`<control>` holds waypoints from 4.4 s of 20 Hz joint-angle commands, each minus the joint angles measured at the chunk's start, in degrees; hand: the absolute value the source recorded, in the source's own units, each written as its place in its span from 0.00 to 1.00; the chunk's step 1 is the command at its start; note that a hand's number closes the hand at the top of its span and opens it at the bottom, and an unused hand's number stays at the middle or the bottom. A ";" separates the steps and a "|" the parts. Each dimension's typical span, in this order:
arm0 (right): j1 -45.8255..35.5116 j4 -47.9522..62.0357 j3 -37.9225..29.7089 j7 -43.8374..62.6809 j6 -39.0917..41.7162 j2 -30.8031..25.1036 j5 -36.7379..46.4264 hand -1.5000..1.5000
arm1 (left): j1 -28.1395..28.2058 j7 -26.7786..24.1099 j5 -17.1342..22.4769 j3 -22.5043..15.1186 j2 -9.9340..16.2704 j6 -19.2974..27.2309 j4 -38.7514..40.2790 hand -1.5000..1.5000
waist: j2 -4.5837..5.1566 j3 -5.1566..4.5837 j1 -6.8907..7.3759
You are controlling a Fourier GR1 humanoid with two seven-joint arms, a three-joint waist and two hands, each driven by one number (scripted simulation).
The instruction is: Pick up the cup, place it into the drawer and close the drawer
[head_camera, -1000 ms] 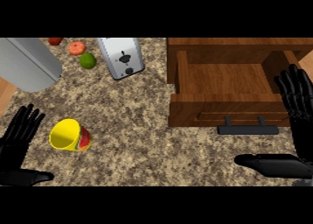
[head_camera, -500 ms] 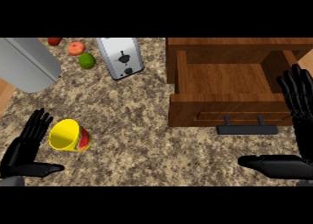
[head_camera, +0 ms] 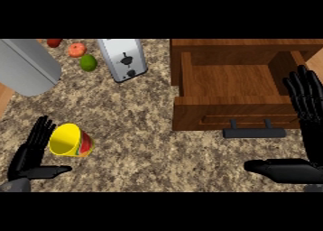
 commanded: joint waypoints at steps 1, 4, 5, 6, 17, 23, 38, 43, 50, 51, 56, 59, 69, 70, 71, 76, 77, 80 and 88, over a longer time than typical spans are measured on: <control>-1.79 0.09 -1.46 1.65 0.48 -0.89 -1.41 0.00 | -5.81 -6.41 -1.16 0.40 1.38 -2.40 8.70 0.00 | 0.09 -0.03 -0.32; -1.50 4.50 0.24 -3.05 0.04 0.47 1.34 0.00 | -2.60 -11.21 -1.63 -0.34 1.61 -4.41 8.47 0.00 | 0.18 -0.04 0.01; -1.77 -0.19 0.21 2.03 0.15 0.09 -0.56 0.00 | -4.36 -11.14 -2.10 -0.49 0.25 -1.83 9.54 0.00 | 0.14 -0.09 -0.44; -1.12 0.49 -3.88 0.84 3.09 -3.01 -4.17 0.00 | -5.66 -8.45 -1.80 -0.76 0.52 -2.73 8.95 0.00 | 0.02 -0.01 -0.31; 0.17 0.56 -0.70 -0.70 1.92 -0.45 -1.35 0.00 | -7.34 -12.69 -2.60 -1.35 -0.69 -3.38 12.64 0.00 | 0.27 -0.09 -0.53; -0.03 1.92 0.73 -0.85 1.22 0.67 0.06 0.00 | -8.77 -12.13 -1.84 -1.39 -2.18 -6.12 12.68 0.00 | 0.36 -0.13 -0.65; -2.01 3.38 -0.95 0.28 1.61 -0.39 -1.05 0.00 | -7.74 -11.75 0.18 -3.68 -6.16 -18.06 9.15 1.00 | 0.24 -0.12 -0.26; -1.41 3.09 -1.67 0.90 1.32 -0.45 -1.37 0.00 | -8.64 -10.41 2.97 -2.84 -6.47 -21.63 7.32 1.00 | 0.06 -0.08 -0.19; -5.39 4.60 -2.56 1.69 1.21 -1.33 -1.54 0.00 | -9.49 -14.03 5.99 0.01 -8.46 -10.99 4.22 1.00 | 0.18 -0.06 0.06; -1.30 1.68 -0.55 1.52 1.56 -0.82 -0.02 0.00 | -8.40 -15.19 7.25 1.57 -9.24 -7.81 4.06 1.00 | 0.03 -0.06 -0.28; -2.58 4.67 -1.50 -2.58 1.80 -0.50 -0.50 0.00 | -10.86 -15.55 9.50 3.92 -8.89 -4.82 3.76 1.00 | 0.11 0.02 0.09; -2.68 4.45 -3.37 -0.41 1.84 -1.60 -1.56 0.00 | -12.15 -14.07 10.55 3.60 -9.05 -5.16 -0.62 1.00 | -0.19 0.09 0.53; 0.15 1.18 -1.72 0.47 0.76 0.42 -0.71 0.00 | -18.96 -0.19 9.00 -3.47 -14.82 5.44 -17.40 1.00 | -0.57 0.18 0.95; 0.16 5.78 -5.37 -2.87 3.98 -2.88 -2.95 0.00 | -18.58 2.27 8.65 -4.96 -16.08 6.38 -20.10 1.00 | -0.56 0.22 1.16; -1.59 5.91 -8.02 -1.95 3.57 -3.80 -4.87 0.00 | -19.66 4.95 9.42 -4.94 -15.41 6.61 -23.17 1.00 | -0.71 0.24 1.46; 4.37 -2.81 -2.53 0.88 2.39 -0.28 -1.97 0.00 | -22.10 15.72 9.00 -9.86 -20.35 14.95 -34.23 1.00 | -0.77 0.20 0.96; 1.13 3.87 -6.06 -2.00 3.84 -2.77 -3.40 0.00 | -22.47 20.89 9.49 -10.06 -19.52 13.72 -36.34 1.00 | -0.61 0.22 1.36; 1.81 0.44 -6.55 1.42 4.77 -3.63 -5.49 0.00 | -28.51 25.32 8.20 -12.65 -20.44 19.62 -37.34 1.00 | -0.61 0.19 0.56; 2.15 1.76 -7.33 -1.35 5.22 -3.34 -5.42 0.00 | -40.06 33.00 9.63 -20.20 -20.49 31.57 -32.94 1.00 | -0.31 0.18 -0.13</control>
